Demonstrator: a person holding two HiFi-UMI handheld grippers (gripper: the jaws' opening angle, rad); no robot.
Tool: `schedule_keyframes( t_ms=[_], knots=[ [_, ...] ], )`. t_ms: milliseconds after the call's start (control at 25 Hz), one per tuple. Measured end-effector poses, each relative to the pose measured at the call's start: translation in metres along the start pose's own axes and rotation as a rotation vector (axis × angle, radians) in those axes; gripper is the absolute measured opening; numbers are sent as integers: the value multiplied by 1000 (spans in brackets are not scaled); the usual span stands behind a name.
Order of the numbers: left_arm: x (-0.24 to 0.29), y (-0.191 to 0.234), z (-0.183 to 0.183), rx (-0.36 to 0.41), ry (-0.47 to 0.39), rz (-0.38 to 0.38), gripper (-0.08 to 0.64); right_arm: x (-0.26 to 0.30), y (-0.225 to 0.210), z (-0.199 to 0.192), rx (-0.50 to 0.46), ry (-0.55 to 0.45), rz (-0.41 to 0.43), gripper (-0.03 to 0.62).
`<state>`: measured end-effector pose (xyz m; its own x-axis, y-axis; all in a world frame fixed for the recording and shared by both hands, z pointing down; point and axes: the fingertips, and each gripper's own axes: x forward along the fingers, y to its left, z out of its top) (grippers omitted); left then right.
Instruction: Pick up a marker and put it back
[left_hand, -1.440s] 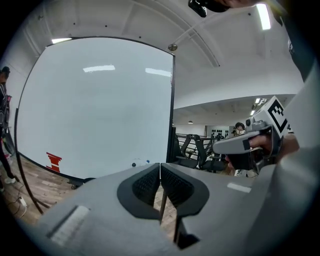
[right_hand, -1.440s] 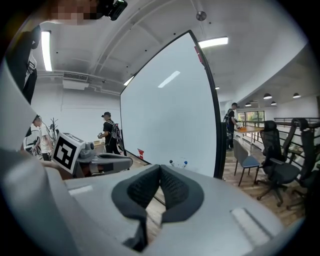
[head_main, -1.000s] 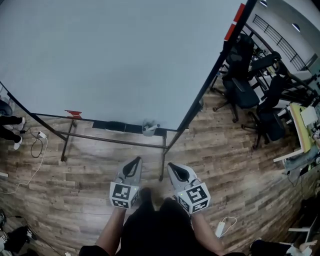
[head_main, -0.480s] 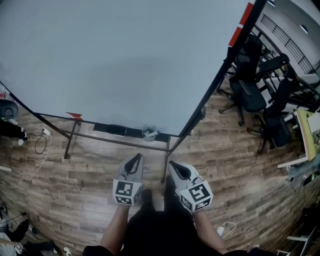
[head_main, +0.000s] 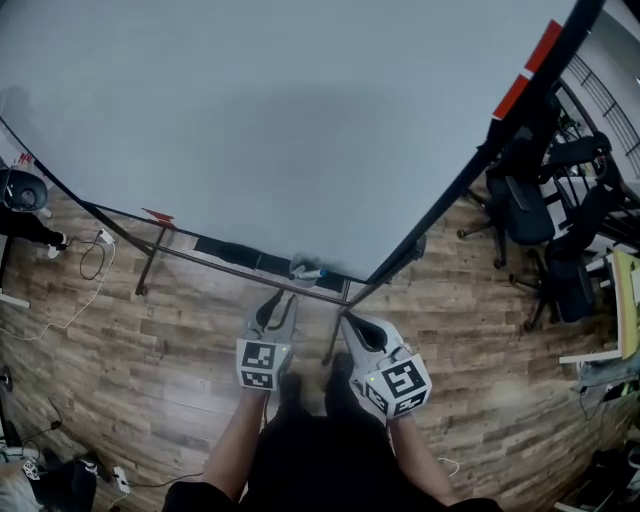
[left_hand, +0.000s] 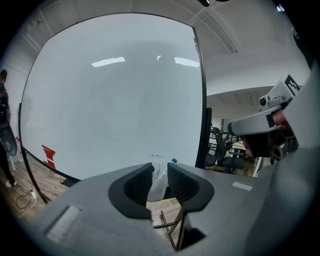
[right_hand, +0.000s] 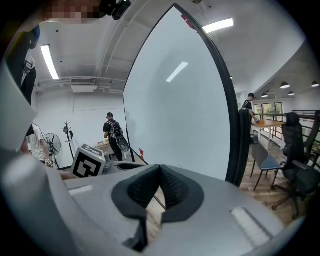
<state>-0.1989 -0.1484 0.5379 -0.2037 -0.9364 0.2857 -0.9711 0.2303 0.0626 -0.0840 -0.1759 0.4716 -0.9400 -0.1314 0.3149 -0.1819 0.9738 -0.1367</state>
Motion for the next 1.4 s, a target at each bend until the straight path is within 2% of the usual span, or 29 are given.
schedule_keyframes(
  t_ms=[280,840,1400],
  knots=[
    [29,12,-22,-21,50,15,126,3,-8,-5,-2,26,3,2],
    [56,16,-28,-20,62,6,132,-3,-25,-11,7,42,-37,2],
    [64,18,-28,-16,79,16,87,-9,-32,-11,19,39,-67,2]
  ],
)
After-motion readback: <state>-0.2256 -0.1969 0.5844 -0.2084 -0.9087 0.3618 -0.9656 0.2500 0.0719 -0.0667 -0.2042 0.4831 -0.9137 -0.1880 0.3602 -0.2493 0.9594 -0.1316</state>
